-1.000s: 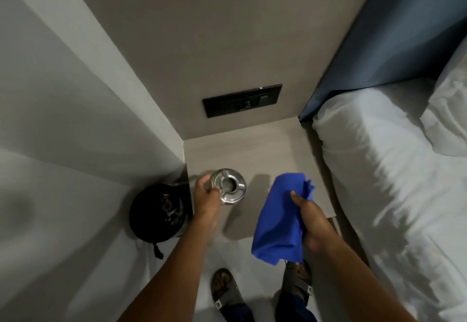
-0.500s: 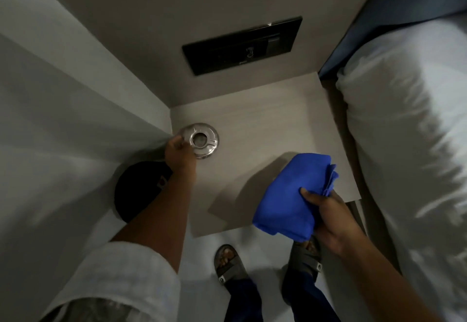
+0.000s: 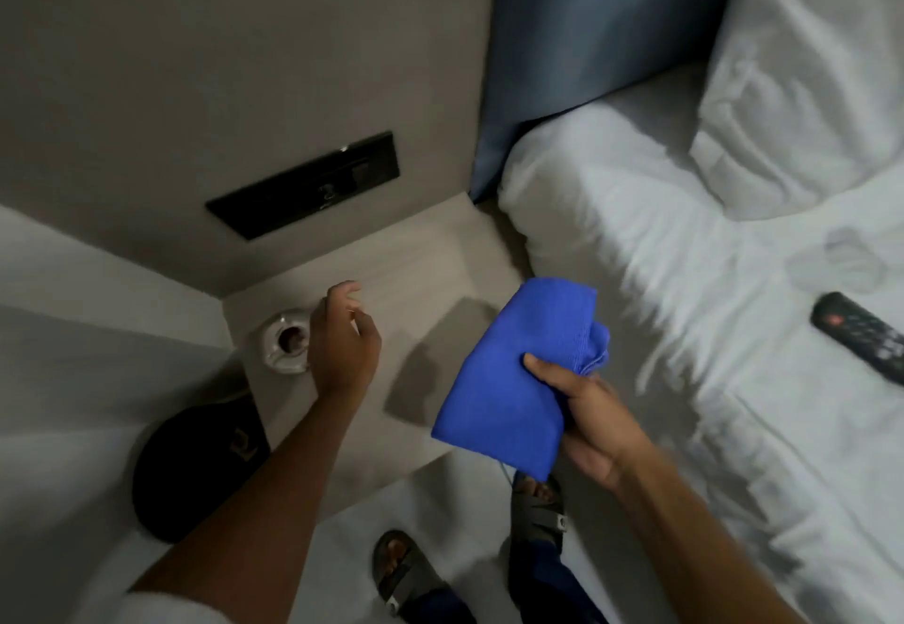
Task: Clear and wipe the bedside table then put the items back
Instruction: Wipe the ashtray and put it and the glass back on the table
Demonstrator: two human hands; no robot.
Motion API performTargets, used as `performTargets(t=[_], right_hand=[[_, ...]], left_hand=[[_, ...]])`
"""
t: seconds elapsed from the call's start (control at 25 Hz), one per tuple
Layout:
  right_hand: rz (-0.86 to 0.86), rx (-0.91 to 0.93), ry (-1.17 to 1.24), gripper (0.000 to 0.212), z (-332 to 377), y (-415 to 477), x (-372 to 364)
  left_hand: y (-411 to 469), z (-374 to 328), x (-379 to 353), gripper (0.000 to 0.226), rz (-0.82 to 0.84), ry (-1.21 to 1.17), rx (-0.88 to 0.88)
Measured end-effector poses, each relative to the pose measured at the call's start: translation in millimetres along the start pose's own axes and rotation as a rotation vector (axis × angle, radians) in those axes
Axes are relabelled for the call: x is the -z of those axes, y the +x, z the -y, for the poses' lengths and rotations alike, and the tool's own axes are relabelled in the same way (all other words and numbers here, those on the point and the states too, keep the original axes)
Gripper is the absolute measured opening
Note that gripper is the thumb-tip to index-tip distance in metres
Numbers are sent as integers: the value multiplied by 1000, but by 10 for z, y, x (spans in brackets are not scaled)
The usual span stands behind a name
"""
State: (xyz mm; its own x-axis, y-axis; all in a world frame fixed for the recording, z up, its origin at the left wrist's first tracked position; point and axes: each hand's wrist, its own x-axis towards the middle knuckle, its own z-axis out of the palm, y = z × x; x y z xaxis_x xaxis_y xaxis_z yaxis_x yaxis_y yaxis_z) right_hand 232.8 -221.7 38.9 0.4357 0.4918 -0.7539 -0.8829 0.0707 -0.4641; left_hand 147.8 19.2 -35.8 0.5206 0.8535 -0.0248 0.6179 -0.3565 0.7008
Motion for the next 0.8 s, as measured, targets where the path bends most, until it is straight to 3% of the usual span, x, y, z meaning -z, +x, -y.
performTargets(t=[0.2,0.36,0.44,0.6,0.72,0.8], right_hand=[[15,141,225,43,586,-659,730],[-92,276,306,40,943,-1135,1382],[-155,321,337,37,1050,-1325,1673],[-278,379,362,43,1147,-1596,2188],[-332,388,333,47,1196,-1719,2435],[-364,398,308,47,1248,-1764,2530]], left_hand=[[-262,-1690,-451,37,140,-164,-356],[-838,-3022,-991,32,342,-334,-535],[-1218,-3511,-1354,42,533,-349,-573],[-1669,-4051,-2099,83,843,-242,-536],[-1699,-4237,-2517,104,911,-198,-450],[-1682,-4317,-2684,92,887,-208,-401]])
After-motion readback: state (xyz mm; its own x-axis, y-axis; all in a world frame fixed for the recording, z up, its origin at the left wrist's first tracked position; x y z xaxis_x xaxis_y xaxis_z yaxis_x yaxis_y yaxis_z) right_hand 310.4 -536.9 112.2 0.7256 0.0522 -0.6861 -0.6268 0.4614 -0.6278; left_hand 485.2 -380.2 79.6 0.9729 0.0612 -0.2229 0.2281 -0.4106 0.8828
